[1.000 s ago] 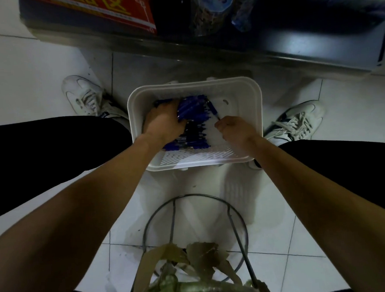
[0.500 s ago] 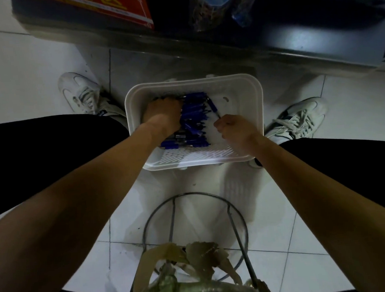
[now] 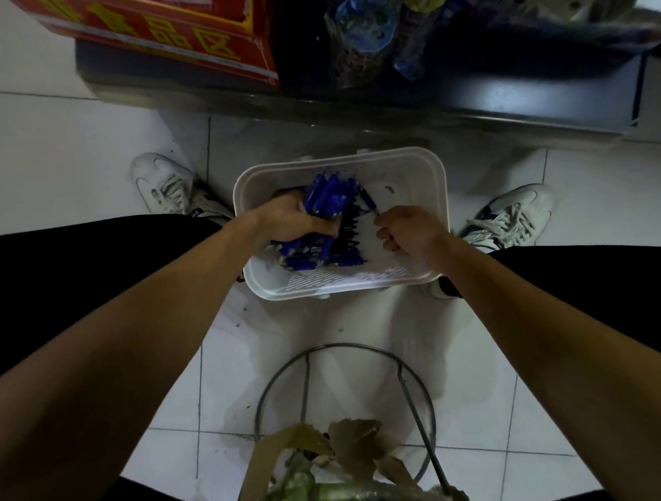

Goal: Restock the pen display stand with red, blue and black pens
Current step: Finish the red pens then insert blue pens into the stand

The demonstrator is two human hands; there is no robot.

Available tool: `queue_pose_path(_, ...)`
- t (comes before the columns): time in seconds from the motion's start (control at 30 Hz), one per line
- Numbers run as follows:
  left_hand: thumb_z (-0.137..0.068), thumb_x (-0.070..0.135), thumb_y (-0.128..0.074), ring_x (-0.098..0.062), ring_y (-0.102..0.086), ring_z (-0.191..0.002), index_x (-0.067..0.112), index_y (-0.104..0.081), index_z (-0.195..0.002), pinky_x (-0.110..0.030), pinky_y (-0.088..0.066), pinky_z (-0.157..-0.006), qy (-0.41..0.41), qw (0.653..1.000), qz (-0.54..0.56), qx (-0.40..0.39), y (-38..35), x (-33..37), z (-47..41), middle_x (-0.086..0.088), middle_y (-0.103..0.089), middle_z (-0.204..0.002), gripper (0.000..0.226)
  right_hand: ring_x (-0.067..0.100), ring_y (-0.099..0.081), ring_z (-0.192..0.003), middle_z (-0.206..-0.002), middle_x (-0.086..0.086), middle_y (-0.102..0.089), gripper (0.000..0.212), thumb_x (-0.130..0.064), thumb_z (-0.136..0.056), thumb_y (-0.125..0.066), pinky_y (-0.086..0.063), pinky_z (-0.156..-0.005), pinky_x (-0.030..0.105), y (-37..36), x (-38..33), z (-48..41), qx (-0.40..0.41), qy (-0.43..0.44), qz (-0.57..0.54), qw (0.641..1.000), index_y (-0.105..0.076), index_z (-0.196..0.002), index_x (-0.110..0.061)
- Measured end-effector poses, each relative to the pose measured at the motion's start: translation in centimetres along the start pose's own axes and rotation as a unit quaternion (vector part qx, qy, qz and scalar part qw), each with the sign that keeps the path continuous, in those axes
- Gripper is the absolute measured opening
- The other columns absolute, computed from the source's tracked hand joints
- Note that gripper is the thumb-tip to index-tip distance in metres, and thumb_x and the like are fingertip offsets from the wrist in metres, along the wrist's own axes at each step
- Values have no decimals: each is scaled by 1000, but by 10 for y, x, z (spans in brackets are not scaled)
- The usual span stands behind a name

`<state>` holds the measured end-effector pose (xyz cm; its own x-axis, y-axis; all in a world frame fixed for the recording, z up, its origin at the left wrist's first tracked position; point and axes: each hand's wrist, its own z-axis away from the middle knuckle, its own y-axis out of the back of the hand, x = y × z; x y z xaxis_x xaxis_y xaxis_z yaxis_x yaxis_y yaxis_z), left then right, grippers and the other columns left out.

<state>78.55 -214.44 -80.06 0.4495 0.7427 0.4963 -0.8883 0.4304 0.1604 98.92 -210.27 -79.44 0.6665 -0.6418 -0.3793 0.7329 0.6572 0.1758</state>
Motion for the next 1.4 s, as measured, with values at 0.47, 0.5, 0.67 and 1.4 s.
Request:
queue_pose_path(0.47,-94,6,-54,-16,-67,-67,8,-54,-99,-28,-57,-60,-14,943,287,-165,-11,6,16,-5,-63,-83,5,21,-60,-78,-89,5,-67,14,-26,-95,-53,-49,-82,37,4,-9,1,7,4,-36,999,-62,-87,-18)
queue_pose_path(0.5,-94,6,-54,-15,-63,-63,8,-53,-94,-28,-57,-58,-12,942,288,-171,-11,7,17,-4,-61,-78,2,21,-60,-78,-92,7,-67,14,-25,-95,-54,-50,-82,37,5,-10,2,6,8,-42,999,-62,-88,-17)
queue_pose_path(0.67,-85,5,-61,-14,-57,-54,11,-50,-83,-28,-53,-56,-3,938,257,-231,-1,13,22,-4,-57,-63,12,24,-62,-91,-104,10,-68,23,-29,-97,-52,-52,-91,39,14,-22,21,7,45,-50,998,-63,-107,-12)
queue_pose_path(1.4,-89,-1,-57,-15,-67,-78,5,-59,-109,-26,-54,-72,-324,924,199,-29,40,147,177,-4,-69,-88,21,19,-69,-74,-90,14,-72,25,-18,-100,-50,-58,-68,25,59,-137,210,51,503,-147,850,-68,-105,0)
